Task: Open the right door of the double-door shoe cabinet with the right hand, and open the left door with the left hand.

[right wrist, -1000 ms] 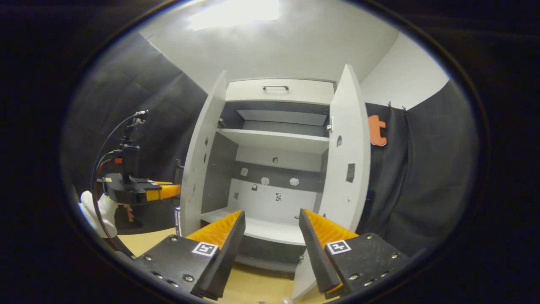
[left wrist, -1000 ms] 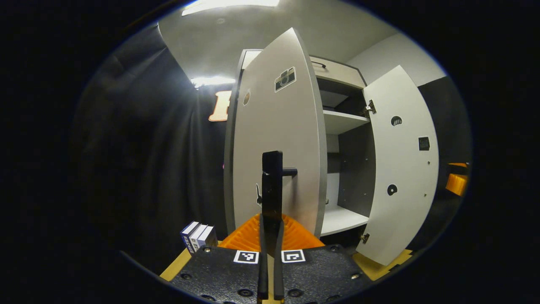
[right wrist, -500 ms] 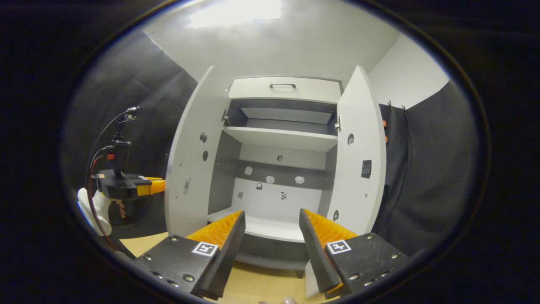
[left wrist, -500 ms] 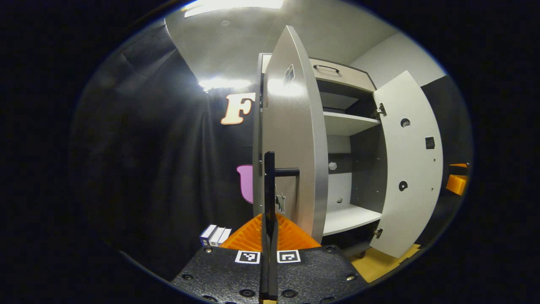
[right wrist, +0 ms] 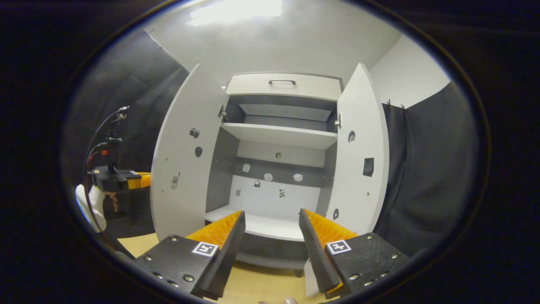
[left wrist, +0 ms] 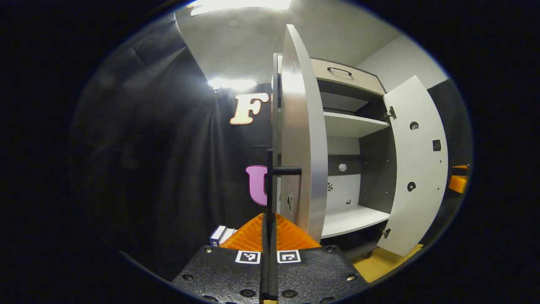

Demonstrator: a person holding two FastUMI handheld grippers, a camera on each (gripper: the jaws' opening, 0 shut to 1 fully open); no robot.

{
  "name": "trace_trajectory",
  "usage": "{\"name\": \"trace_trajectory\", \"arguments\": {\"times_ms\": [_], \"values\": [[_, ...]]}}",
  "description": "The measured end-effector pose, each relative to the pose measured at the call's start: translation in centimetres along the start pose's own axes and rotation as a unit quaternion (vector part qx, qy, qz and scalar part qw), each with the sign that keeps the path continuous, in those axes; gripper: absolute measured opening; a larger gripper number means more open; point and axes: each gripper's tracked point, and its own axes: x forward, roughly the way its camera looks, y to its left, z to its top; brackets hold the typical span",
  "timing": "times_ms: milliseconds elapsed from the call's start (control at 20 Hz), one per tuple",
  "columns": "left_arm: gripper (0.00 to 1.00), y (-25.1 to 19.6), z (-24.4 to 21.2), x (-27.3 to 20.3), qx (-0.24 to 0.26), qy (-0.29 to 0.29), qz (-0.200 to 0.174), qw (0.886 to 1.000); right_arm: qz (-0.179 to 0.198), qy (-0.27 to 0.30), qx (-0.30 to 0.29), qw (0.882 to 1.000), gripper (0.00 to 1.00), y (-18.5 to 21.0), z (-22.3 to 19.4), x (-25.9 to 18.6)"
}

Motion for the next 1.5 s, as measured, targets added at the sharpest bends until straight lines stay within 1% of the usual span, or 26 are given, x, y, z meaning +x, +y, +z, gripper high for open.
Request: {"name": "trace_trajectory", "arguments": {"times_ms": [100,500,600,700,750,800,900,950,1000,1150,1300,1350,1400,1450,1500], "values": [[0.0,0.1,-0.1,0.1,-0.005,0.0,-0.002,1.0,-0.003,0.001,-0.002,1.0,0.78,-0.1,-0.1,0.0],[0.0,0.2,-0.3,-0.3,0.005,-0.001,-0.001,1.0,-0.01,0.001,0.006,1.0,0.78,-0.4,-0.2,0.2],[0.02,0.2,-0.1,-0.8,-0.003,-0.012,-0.003,1.0,-0.009,0.003,0.009,1.0,0.78,-0.1,-0.3,0.3],[0.03,0.4,-0.5,-1.7,-0.01,-0.012,-0.01,1.0,-0.01,0.007,0.012,1.0,0.78,0.2,-0.5,0.1],[0.18,1.0,-0.5,-2.6,-0.006,-0.016,-0.005,1.0,-0.011,0.01,0.014,1.0,0.78,0.3,-0.6,0.2],[0.32,1.3,-0.3,-3.2,-0.004,-0.023,-0.007,1.0,-0.012,0.011,0.015,1.0,0.78,0.4,-0.6,0.2],[0.7,1.2,0.3,-5.3,-0.013,-0.028,-0.022,0.999,-0.013,0.015,0.015,1.0,0.78,0.6,-0.7,0.2],[0.94,1.0,0.5,-6.3,-0.019,-0.026,-0.028,0.999,-0.012,0.017,0.015,1.0,0.78,0.8,-0.8,0.2],[0.98,1.0,0.5,-7.3,-0.017,-0.018,-0.033,0.999,-0.01,0.019,0.015,1.0,0.78,1.0,-0.9,0.3],[0.95,0.8,2.0,-10.1,0.019,-0.017,-0.026,0.999,0.008,0.023,0.014,1.0,0.78,1.6,-1.1,0.6],[0.96,-2.7,4.2,-11.8,0.058,-0.031,-0.037,0.997,0.026,0.027,0.013,0.999,0.78,1.8,-1.4,1.0],[0.92,-4.6,4.7,-12.0,0.068,-0.034,-0.05,0.996,0.033,0.029,0.015,0.999,0.78,1.8,-1.6,1.1],[0.95,-6.5,5.0,-12.0,0.073,-0.036,-0.063,0.995,0.039,0.03,0.016,0.999,0.78,1.8,-1.7,1.2],[0.96,-8.5,5.2,-11.8,0.069,-0.038,-0.079,0.994,0.042,0.031,0.018,0.998,0.75,1.7,-1.8,1.3],[0.96,-10.8,5.4,-11.6,0.055,-0.041,-0.101,0.993,0.045,0.031,0.022,0.998,0.78,1.7,-1.7,1.3]]}}
